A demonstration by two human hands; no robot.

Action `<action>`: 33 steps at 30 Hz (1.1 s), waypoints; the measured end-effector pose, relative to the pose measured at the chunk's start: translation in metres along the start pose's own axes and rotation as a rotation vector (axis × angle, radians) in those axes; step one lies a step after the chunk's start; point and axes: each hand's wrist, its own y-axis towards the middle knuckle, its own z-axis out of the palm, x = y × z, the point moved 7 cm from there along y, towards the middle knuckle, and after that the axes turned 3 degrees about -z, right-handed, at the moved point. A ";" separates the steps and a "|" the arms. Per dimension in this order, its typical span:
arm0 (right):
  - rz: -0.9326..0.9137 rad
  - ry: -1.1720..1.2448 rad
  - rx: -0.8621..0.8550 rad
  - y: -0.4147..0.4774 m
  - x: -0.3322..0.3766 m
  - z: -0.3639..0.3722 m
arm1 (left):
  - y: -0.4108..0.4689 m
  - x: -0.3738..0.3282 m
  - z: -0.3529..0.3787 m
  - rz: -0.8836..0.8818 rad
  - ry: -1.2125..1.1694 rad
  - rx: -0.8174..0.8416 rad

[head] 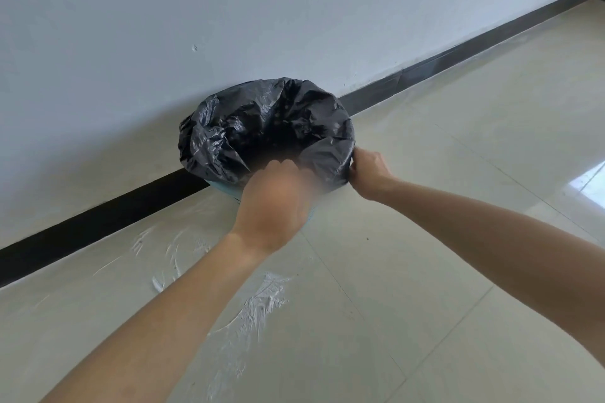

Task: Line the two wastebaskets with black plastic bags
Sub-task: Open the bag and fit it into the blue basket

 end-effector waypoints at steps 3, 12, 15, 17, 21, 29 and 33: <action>0.040 -0.084 0.075 0.006 -0.001 0.001 | -0.011 -0.006 0.001 0.157 0.117 -0.046; 0.510 0.877 -0.215 0.008 0.003 -0.014 | -0.024 0.016 -0.022 -0.096 -0.155 -0.230; 0.356 0.622 -0.338 0.007 0.021 -0.025 | -0.017 0.046 -0.028 -0.384 -0.096 -0.289; 0.257 0.543 -0.257 0.009 0.033 -0.017 | -0.023 0.077 -0.021 -0.738 -0.124 -0.232; 0.251 0.524 -0.163 0.014 0.040 -0.014 | -0.034 0.110 -0.011 -1.126 -0.399 -0.238; 0.164 0.427 -0.136 0.020 0.041 -0.021 | -0.064 0.142 0.012 -1.546 -0.778 -0.068; 0.113 0.279 -0.075 0.027 0.043 -0.030 | -0.068 0.140 0.012 -1.493 -0.786 0.068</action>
